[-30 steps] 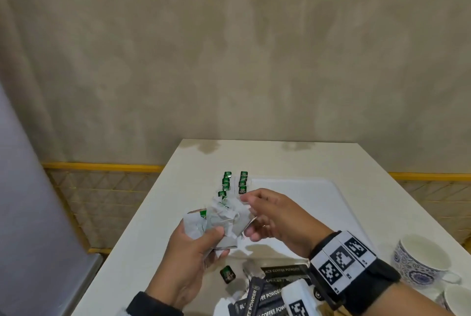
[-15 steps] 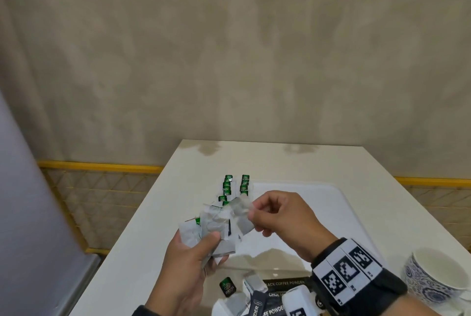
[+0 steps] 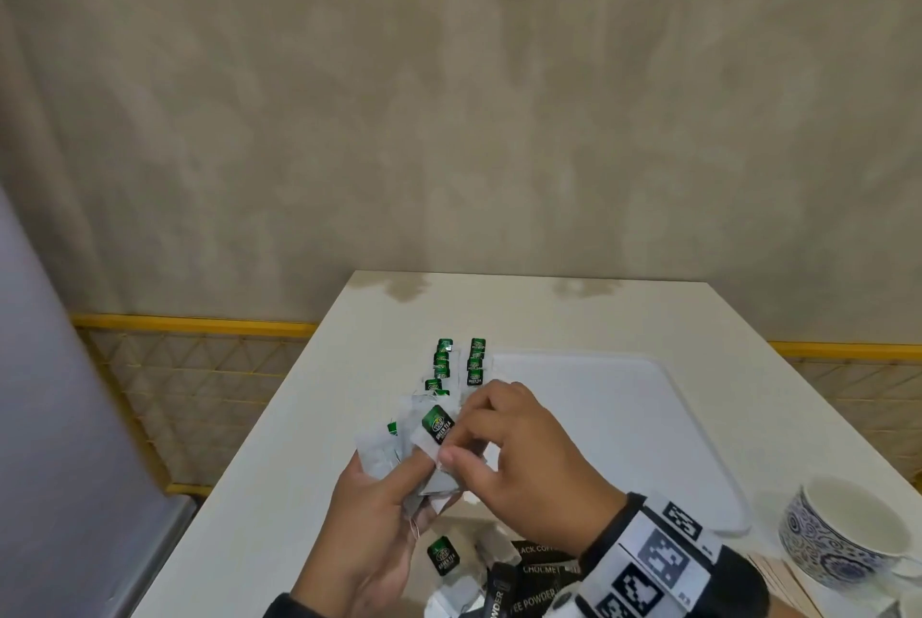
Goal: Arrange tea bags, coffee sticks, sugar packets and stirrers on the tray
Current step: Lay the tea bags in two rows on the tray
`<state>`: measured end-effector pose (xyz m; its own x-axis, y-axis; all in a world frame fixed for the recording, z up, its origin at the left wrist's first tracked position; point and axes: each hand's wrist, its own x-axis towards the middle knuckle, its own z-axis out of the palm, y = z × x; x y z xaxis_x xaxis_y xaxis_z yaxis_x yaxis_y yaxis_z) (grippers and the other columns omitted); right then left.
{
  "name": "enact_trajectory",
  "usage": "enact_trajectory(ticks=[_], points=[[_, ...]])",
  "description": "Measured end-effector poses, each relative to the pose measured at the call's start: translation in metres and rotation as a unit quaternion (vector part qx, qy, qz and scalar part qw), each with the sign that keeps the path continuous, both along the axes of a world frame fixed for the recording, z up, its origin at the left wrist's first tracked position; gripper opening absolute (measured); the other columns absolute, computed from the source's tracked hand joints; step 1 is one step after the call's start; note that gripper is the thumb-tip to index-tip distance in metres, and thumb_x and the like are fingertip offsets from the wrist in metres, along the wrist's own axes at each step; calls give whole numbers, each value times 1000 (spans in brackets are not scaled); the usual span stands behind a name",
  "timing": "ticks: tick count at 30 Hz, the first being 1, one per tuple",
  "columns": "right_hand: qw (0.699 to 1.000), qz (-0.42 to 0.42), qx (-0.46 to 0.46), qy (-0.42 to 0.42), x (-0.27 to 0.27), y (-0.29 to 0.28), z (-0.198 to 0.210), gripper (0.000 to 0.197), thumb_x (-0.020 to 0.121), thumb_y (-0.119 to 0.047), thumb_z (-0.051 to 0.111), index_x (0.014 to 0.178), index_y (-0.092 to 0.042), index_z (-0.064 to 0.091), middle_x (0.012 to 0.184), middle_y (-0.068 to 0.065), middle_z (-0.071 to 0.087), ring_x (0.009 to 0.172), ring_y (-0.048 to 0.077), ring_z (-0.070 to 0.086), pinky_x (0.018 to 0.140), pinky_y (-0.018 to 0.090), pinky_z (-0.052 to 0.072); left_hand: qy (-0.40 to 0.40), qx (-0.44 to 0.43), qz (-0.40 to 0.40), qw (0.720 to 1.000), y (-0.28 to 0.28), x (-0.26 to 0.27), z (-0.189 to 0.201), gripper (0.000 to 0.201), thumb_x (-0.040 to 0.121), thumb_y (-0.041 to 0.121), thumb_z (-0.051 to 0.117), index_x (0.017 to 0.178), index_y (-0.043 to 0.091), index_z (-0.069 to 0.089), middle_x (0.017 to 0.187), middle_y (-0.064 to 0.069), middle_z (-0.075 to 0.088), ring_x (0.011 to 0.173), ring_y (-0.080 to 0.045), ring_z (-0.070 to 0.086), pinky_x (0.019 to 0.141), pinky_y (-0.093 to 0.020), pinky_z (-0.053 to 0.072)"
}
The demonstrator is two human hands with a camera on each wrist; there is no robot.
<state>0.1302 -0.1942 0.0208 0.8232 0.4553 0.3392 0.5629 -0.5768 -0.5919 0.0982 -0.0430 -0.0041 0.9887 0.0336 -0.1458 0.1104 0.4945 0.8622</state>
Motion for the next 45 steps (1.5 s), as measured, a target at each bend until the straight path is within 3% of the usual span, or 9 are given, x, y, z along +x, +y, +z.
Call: enact_trajectory(ticks=[2,6,11,19,27,30,34,40,45], points=[[999,-20,10,39,3,-2,3,6,86,-32,67,90,-33,62,102,-16,51,93,-4,50,77,3,36,4,2,6,1000,1,1,-2,32,87,-4,55,116,9,62,103,-19,72,88,-32,71,69,-40,59],[986,-81,33,139,14,-8,5,36,75,-31,79,91,-37,46,99,-14,60,76,0,55,63,11,41,15,4,11,1000,1,5,-9,31,85,-6,57,115,1,60,104,-28,69,93,-44,66,89,-56,50],[953,-113,53,277,31,-13,0,59,68,-22,86,112,-34,48,102,0,59,74,12,60,58,19,46,28,43,25,998,-1,12,-19,30,85,-8,59,112,4,61,99,-23,72,85,-39,69,67,-42,57],[811,-184,198,519,88,-33,-24,7,97,-6,54,98,1,54,85,17,62,55,18,62,53,23,52,74,67,77,992,18,25,-24,26,85,-8,61,102,11,63,90,-16,74,82,-38,68,70,-44,56],[855,-225,125,450,147,-27,-50,15,86,-12,67,76,-17,57,75,1,60,65,14,59,66,25,53,72,64,112,989,38,29,-25,31,84,-7,62,109,11,64,99,-18,73,89,-41,68,82,-55,53],[849,-244,132,449,153,-17,-53,17,87,-11,65,74,-16,56,77,3,62,71,16,61,77,28,54,66,66,119,988,41,28,-24,28,84,-8,61,99,15,64,82,-10,76,71,-30,70,64,-44,60],[878,-285,21,384,156,1,-51,43,99,-25,43,56,-16,46,49,-3,51,50,11,45,54,19,37,66,64,136,986,42,26,-22,27,85,-8,60,95,17,63,70,-3,75,71,-31,67,51,-33,58],[887,-241,-165,357,165,9,-63,25,88,-34,59,71,-18,52,70,-3,53,60,12,50,52,22,39,62,64,146,985,42,22,-19,28,84,-10,60,89,18,59,60,1,72,63,-28,67,40,-26,52],[886,-267,-100,367,167,9,-67,30,90,-29,55,63,-22,45,76,-1,53,84,22,62,67,24,48,71,65,152,984,42,21,-19,29,83,-11,61,89,18,60,69,-5,72,68,-31,66,42,-30,54]])
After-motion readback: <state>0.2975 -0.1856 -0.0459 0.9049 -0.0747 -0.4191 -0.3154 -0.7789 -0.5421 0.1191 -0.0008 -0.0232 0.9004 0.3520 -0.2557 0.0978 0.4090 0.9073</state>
